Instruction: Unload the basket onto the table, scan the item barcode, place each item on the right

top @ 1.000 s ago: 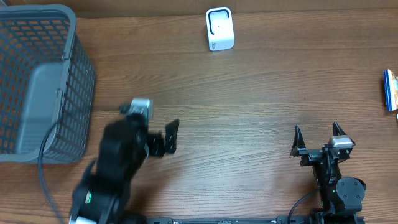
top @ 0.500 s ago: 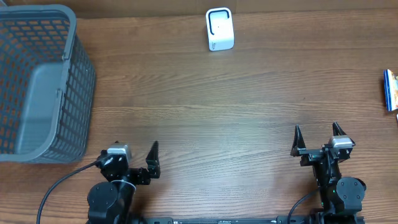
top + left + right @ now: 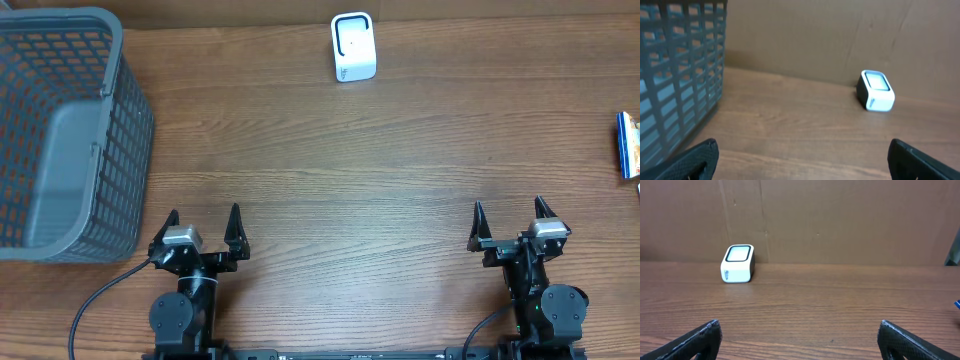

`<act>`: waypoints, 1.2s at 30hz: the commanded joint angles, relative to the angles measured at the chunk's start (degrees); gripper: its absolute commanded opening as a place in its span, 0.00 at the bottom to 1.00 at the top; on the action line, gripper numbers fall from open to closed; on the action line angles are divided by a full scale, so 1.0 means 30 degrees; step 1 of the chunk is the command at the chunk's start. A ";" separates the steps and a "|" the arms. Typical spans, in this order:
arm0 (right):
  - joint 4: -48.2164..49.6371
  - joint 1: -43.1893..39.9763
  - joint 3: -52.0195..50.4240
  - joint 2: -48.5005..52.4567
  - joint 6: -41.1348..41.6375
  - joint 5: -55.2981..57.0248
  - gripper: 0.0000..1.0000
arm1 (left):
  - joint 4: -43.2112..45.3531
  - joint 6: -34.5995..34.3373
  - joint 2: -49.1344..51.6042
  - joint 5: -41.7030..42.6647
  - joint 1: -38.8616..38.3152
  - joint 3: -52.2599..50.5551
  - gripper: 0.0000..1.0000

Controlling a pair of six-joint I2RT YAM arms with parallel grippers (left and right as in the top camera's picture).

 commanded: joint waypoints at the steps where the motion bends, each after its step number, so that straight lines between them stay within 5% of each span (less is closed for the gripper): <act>1: 0.0117 -0.0036 -0.0197 -0.0160 0.0117 -0.0095 1.00 | 0.1144 0.0372 -0.0219 0.0073 0.0117 -0.1129 1.00; 15: 0.0117 -0.0036 -0.0197 -0.0160 0.0117 -0.0095 1.00 | 0.0182 0.4889 -0.0219 0.0051 -0.0357 -0.1115 1.00; 36: 0.0117 -0.0036 -0.0197 -0.0160 0.0117 -0.0095 1.00 | 0.0138 0.2200 -0.0211 -0.0240 -0.0401 -0.1115 1.00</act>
